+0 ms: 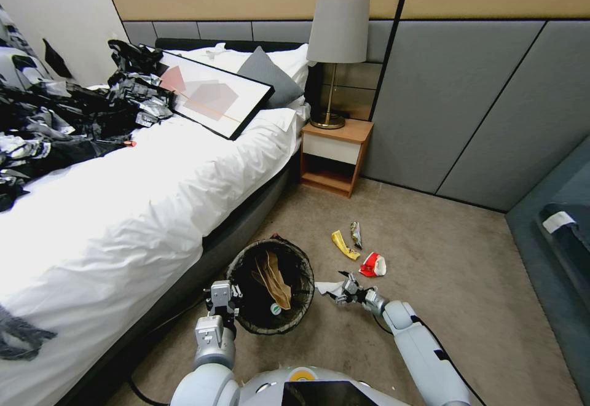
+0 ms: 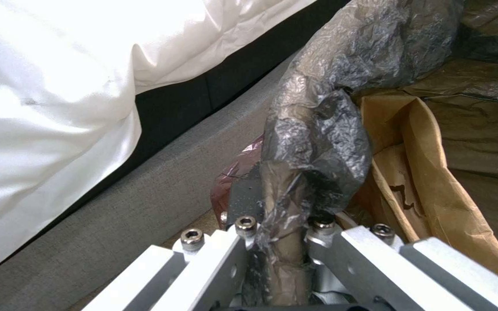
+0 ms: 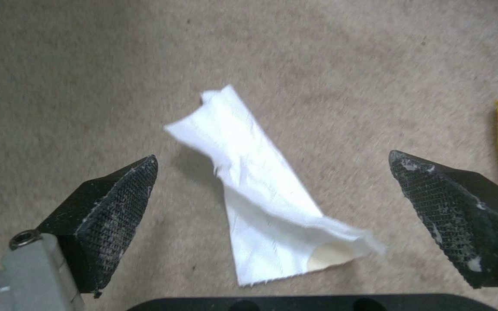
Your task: Pick up the trash bin, then pick up the garbage from the floor and place it into the trash bin.
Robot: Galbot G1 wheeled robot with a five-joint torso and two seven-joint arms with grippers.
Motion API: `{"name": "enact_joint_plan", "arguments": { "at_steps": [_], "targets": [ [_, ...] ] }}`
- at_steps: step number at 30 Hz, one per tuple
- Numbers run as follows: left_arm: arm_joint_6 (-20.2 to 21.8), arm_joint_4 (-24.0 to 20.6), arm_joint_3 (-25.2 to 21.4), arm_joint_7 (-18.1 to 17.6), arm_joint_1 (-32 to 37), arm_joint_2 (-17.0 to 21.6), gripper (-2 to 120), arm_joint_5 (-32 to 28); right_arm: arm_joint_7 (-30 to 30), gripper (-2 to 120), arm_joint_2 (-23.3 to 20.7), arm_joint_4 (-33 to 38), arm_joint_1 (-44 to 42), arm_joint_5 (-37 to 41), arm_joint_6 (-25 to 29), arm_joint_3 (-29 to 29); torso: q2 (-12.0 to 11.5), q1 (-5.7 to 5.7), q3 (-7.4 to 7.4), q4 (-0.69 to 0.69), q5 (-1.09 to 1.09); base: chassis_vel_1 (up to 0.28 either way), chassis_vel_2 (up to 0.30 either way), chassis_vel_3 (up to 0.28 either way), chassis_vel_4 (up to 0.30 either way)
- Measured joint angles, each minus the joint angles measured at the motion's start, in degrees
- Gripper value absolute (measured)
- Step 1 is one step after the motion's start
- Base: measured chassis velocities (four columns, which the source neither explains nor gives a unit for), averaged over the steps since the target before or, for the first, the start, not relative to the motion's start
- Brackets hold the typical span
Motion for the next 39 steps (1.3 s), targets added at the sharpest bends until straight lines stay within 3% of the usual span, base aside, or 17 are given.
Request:
{"name": "enact_joint_plan", "arguments": {
  "at_steps": [15, 23, 26, 39],
  "targets": [
    [-0.30, 0.29, 0.27, -0.12, 0.33, 0.14, 0, 0.21, 2.67, 100, 2.38, -11.36, 5.23, -1.30, 1.08, 0.55, 0.00, 0.00, 0.00, 0.00, 0.00, 0.000, 0.000, 0.000, 0.000],
    [-0.44, 0.56, 0.46, -0.22, 0.46, 0.05, 0, 0.37, 3.56, 75, 3.14, -16.80, 7.34, -0.26, 2.52, 0.74, 0.01, -0.01, -0.01, -0.05, -0.05, 0.000, 0.000, 0.000, 0.000],
    [-0.53, 0.59, 0.48, -0.26, 0.63, -0.01, 0, 0.46, 3.84, 66, 3.51, -18.31, 8.16, -0.01, 2.79, 0.86, 0.01, -0.01, -0.01, 0.01, -0.02, 0.000, 0.000, 0.000, 0.000],
    [-0.61, 1.12, 0.90, -0.31, 0.63, -0.14, 0, 0.85, 4.57, 36, 3.91, -17.46, 7.58, 0.50, 3.21, 0.65, 0.01, 0.00, 0.00, 0.04, 0.06, 0.000, 0.000, 0.000, 0.000]
  ]
}}
